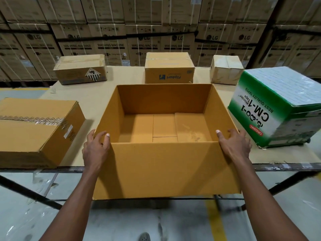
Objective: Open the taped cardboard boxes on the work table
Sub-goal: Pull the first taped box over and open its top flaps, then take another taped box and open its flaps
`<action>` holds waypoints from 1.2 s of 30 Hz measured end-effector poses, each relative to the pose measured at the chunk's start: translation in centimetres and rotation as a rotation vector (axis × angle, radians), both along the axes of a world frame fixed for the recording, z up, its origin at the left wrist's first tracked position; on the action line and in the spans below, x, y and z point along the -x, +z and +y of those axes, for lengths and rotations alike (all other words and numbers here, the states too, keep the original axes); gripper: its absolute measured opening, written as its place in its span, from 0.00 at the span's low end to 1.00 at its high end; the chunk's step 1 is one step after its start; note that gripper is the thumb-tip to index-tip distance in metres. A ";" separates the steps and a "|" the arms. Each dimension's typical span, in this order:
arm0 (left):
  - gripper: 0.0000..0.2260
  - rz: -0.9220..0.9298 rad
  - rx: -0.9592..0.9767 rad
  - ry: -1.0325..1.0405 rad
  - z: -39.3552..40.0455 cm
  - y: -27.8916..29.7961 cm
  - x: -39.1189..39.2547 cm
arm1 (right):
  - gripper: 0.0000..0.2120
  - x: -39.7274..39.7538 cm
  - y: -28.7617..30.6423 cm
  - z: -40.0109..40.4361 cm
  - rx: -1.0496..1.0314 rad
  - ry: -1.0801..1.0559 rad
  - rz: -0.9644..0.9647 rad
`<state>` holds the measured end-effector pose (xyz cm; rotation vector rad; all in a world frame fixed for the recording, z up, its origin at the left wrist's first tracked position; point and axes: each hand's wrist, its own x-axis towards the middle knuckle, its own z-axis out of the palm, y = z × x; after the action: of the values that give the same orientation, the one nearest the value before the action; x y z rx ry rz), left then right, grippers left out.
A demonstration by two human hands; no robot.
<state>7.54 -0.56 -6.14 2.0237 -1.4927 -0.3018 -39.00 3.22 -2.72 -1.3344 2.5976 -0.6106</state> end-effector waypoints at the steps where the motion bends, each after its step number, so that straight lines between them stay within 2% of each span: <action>1: 0.19 0.005 0.001 -0.002 0.1 0.0 0.1 | 0.34 -0.1 0.0 0.0 0.003 -0.002 0.006; 7: 0.19 0.030 -0.010 0.002 0.2 0.5 0.4 | 0.30 0.4 0.0 -0.1 -0.002 0.006 -0.041; 10: 0.21 0.109 -0.006 -0.023 0.8 1.1 0.1 | 0.28 0.5 0.1 0.2 0.091 0.004 -0.095; 14: 0.22 0.176 0.047 -0.004 4.1 2.1 0.8 | 0.21 -2.1 0.9 1.9 0.270 0.052 -0.087; 17: 0.21 0.282 0.069 0.026 7.7 2.2 1.0 | 0.14 -5.5 1.7 3.3 0.295 0.160 -0.200; 23: 0.17 0.415 0.124 0.081 14.0 0.7 -0.8 | 0.03 -14.9 1.3 7.0 0.434 0.382 -0.487; 30: 0.13 0.602 0.111 0.092 17.1 -0.3 -5.8 | 0.08 -28.4 -1.7 10.6 0.380 0.540 -0.722; 33: 0.13 0.653 0.093 0.075 18.2 -0.3 -10.6 | 0.06 -35.4 -1.9 10.2 0.325 0.586 -0.792; 36: 0.12 0.662 0.106 0.181 19.5 -0.7 -16.7 | 0.04 -43.1 -1.8 9.4 0.302 0.661 -0.849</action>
<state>24.22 18.98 -6.87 1.7172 -0.8891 -0.7170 4.05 12.63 -4.57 -1.4538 1.3431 -1.1347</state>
